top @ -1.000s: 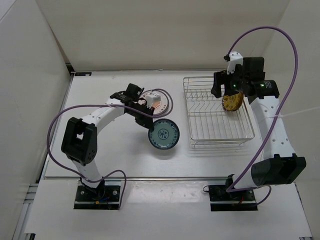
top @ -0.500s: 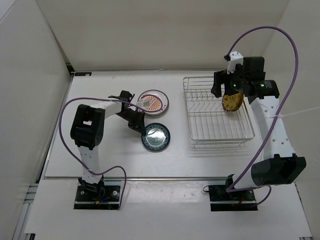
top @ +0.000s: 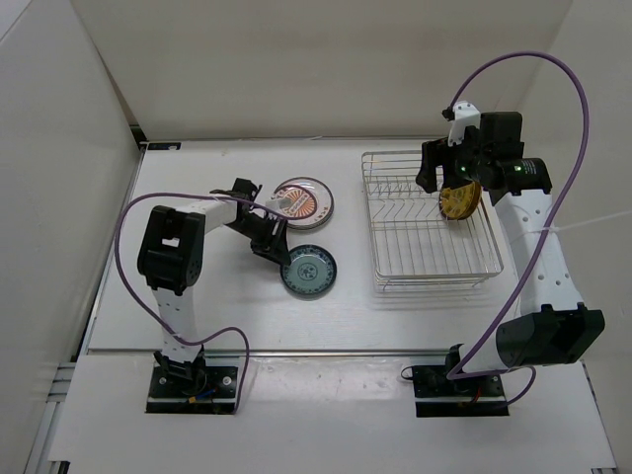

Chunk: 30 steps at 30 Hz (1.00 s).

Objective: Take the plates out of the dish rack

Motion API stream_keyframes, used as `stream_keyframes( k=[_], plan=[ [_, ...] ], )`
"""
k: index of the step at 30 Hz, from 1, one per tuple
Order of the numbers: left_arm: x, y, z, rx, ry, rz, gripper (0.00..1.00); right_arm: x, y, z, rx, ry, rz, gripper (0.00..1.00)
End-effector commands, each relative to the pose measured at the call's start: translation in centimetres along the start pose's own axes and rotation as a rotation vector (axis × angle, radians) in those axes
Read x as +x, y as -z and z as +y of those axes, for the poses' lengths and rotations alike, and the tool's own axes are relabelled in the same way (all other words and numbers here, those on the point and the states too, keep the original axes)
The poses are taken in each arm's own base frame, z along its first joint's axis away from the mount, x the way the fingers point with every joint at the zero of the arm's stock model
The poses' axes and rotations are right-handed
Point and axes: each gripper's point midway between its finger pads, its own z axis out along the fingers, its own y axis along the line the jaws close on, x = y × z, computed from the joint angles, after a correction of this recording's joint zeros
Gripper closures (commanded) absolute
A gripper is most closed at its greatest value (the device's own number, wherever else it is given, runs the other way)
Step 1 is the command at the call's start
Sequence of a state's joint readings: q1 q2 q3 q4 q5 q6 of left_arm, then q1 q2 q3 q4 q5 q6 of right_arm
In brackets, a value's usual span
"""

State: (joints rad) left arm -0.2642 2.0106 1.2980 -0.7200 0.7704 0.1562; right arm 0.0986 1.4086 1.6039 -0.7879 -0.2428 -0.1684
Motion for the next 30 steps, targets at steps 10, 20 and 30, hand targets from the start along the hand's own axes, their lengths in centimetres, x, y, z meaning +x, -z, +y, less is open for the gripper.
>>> stream_keyframes(
  k=[10,20,30],
  plan=[
    [-2.5,6.7,-3.5,-0.134,-0.208,-0.138,0.13,1.2,-1.4,-7.9,0.376,0.125,0.078,0.29],
    [-7.5,20.0,-6.5,-0.602,-0.301,-0.487,0.0,4.9,-5.7,-13.8,0.433,0.098,0.23,0.33],
    [-7.1,23.9,-7.1,-0.711,-0.304,-0.563,0.0,6.0,-7.9,-14.9,0.428,0.095,0.268,0.33]
  ],
)
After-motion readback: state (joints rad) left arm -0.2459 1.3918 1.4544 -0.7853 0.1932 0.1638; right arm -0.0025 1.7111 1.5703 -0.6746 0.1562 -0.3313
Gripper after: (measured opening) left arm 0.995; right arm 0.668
